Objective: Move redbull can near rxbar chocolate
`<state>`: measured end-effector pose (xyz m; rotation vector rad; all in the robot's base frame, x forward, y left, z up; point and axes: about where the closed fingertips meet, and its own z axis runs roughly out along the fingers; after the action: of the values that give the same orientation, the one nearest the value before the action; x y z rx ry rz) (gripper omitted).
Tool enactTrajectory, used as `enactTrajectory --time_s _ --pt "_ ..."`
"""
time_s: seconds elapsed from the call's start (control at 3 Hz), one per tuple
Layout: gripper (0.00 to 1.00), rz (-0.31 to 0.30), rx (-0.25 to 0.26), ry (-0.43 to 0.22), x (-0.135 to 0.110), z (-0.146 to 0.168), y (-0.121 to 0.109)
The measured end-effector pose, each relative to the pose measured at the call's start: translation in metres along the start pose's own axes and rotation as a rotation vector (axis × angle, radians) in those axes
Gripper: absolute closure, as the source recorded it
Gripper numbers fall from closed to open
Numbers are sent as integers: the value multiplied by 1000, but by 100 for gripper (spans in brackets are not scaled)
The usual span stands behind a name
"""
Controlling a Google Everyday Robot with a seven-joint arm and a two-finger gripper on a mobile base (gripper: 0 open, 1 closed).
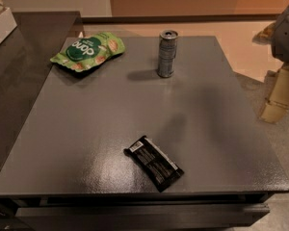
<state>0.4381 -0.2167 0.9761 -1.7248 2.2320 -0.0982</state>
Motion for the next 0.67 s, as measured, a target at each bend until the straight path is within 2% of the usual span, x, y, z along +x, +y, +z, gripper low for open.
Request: enactTrajectory --time_s 0.33,0.67 --pt "0 0 0 0 0 0 0" --pt "0 20 0 -20 -11 7 -15"
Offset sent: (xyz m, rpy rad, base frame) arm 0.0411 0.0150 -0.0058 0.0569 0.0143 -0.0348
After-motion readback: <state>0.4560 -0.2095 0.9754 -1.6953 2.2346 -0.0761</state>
